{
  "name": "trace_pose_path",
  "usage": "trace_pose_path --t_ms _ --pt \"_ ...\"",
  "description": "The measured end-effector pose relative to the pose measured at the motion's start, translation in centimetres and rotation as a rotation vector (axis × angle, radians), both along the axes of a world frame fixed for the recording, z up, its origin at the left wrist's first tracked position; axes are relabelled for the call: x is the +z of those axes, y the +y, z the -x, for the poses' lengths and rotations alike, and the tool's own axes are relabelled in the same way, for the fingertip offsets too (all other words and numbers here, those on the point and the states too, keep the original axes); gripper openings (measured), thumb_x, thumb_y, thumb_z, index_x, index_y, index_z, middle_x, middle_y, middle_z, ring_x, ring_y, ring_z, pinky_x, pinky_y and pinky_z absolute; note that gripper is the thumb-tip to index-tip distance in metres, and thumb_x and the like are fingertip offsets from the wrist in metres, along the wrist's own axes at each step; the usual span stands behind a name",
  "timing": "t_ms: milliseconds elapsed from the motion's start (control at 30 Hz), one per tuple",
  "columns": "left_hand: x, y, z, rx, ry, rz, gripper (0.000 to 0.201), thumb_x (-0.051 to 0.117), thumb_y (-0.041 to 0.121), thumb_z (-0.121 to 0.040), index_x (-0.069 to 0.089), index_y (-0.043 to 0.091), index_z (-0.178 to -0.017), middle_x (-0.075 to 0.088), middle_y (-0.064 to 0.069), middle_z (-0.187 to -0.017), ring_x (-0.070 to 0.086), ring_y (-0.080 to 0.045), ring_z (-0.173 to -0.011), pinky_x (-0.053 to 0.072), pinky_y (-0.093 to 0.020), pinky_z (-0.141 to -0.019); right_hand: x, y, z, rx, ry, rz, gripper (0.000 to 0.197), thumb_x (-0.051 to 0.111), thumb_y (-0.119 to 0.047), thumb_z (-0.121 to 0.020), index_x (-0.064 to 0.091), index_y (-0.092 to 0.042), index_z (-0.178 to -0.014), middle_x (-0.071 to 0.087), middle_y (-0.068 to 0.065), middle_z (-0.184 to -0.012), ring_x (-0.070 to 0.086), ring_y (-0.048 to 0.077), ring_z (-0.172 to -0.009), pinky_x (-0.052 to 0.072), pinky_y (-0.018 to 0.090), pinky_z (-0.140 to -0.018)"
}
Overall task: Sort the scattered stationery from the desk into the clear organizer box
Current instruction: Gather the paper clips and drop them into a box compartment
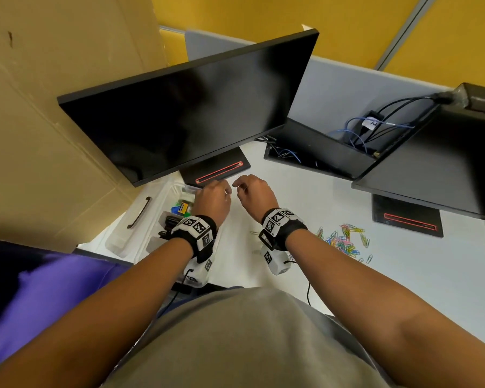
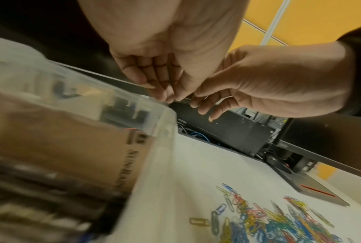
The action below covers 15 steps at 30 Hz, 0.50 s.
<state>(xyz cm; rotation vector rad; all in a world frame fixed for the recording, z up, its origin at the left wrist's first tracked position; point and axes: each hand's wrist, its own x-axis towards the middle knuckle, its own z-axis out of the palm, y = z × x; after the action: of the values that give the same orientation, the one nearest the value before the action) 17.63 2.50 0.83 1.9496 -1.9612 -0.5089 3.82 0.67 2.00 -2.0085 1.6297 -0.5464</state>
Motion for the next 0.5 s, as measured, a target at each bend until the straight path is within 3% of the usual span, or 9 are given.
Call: trace_pose_path --t_ms 500 --pt "-2.7 -0.4 8.8 -0.170 -0.035 -0.213 0.017 0.056 0.018 -0.092 0.061 0.017 -0.108 0.062 -0.006 -0.109 0.061 -0.027 -0.095 0.048 -0.038 -0.089 -4.3 1.8 13.4 -0.140 0.209 -0.220 0.024 0.050 -0.011 -0.093 0.068 -0.017 -0.109 0.062 0.008 -0.110 0.061 0.027 -0.099 0.048 0.033 -0.080"
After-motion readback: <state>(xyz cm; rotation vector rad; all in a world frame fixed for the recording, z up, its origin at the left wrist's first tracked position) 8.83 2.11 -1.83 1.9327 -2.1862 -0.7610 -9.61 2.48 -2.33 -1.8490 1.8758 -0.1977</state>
